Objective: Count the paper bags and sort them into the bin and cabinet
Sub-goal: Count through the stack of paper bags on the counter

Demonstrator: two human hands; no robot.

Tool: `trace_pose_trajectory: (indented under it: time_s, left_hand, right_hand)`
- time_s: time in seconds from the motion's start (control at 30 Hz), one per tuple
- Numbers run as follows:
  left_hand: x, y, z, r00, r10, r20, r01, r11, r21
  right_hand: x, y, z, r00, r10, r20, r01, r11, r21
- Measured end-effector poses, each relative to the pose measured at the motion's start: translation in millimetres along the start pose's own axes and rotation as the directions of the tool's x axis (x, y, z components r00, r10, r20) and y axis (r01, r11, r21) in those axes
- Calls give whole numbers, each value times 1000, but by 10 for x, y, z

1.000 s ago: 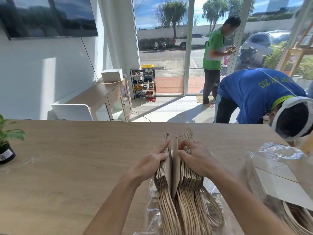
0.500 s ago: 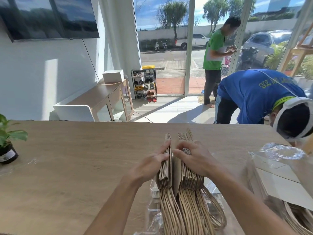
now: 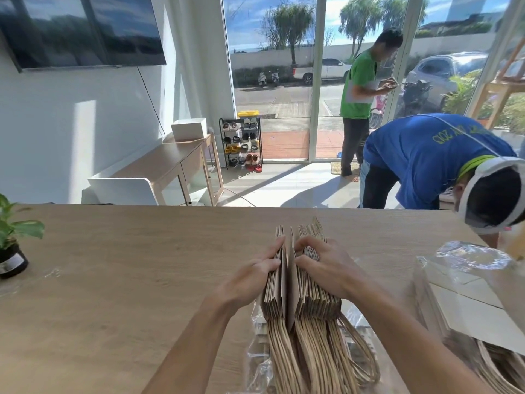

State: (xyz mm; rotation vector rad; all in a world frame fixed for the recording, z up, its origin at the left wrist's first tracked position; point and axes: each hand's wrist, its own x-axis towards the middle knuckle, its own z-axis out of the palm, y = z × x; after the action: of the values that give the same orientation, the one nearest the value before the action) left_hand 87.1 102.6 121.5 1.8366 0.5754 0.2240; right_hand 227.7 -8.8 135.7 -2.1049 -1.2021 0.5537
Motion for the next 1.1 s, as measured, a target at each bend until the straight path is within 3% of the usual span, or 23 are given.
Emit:
trace_pose_trajectory:
  time_s: [0.23, 0.7, 1.1]
  left_hand:
    - [-12, -17, -5, 1000, -8, -12, 7, 999, -34]
    - [-56, -15, 8, 1000, 10, -12, -11, 999, -46]
    - [-51, -37, 3, 999, 2, -32, -4, 997, -71]
  right_hand:
    - [-14, 0, -34, 999, 4, 42, -6, 998, 55]
    - [-14, -89, -15, 999, 21, 24, -19, 994, -108]
    - [-4, -37, -11, 1000, 28, 7, -28, 1000, 6]
